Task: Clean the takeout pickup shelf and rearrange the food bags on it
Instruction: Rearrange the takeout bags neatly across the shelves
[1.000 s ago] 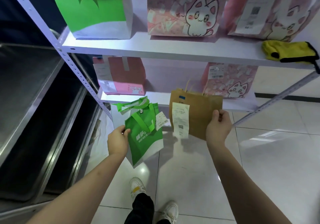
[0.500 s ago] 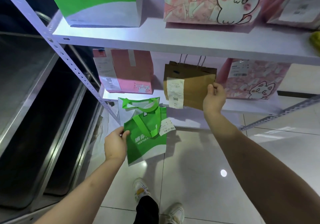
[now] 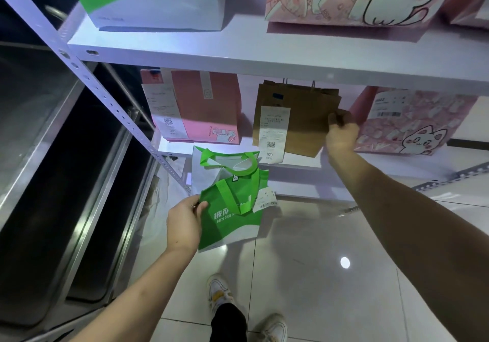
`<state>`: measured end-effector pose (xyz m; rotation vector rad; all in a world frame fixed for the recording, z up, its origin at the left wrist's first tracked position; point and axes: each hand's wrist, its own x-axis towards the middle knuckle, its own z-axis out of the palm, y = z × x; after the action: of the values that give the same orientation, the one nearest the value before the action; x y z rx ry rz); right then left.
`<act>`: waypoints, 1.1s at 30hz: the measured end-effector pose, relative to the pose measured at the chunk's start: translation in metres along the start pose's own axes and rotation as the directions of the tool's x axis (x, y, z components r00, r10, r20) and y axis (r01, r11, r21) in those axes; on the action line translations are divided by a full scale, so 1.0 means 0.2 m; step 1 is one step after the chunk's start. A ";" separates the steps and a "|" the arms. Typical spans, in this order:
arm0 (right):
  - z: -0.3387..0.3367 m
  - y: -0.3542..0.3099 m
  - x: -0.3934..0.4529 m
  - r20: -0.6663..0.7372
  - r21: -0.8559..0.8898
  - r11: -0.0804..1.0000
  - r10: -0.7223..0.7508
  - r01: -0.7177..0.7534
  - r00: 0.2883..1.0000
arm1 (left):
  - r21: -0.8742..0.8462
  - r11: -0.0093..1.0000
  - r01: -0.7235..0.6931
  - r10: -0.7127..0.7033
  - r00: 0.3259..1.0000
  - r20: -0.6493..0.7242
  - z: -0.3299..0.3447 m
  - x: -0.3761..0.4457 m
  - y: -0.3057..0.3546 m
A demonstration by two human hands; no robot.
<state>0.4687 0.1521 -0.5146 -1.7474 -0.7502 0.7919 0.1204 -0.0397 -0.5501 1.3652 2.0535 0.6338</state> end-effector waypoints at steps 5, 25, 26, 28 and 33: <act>0.00 0.01 0.05 0.004 -0.036 0.999 -0.032 0.032 0.999 | -0.027 1.000 0.010 -0.010 1.000 0.014 0.02 -0.01 -0.01; -0.07 0.00 0.10 0.147 -0.157 0.986 -0.030 0.054 0.989 | -0.065 0.997 -0.031 0.033 0.999 0.031 0.04 -0.04 0.05; -0.08 0.01 0.09 0.145 -0.164 0.984 -0.048 0.072 0.988 | -0.067 0.997 -0.034 0.036 0.999 0.028 0.04 -0.04 0.05; -0.11 0.03 0.04 0.153 -0.170 0.983 -0.050 0.076 0.987 | -0.066 0.997 -0.043 0.044 0.999 0.023 0.04 -0.06 0.07; -0.19 0.13 -0.16 0.200 -0.113 0.991 -0.049 0.073 0.979 | -0.056 0.996 -0.074 0.074 0.997 0.012 0.05 -0.12 0.11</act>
<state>0.4834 0.0977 -0.5252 -1.7603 -0.9978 0.9029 0.1487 -0.0529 -0.5368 1.4149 1.9669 0.7060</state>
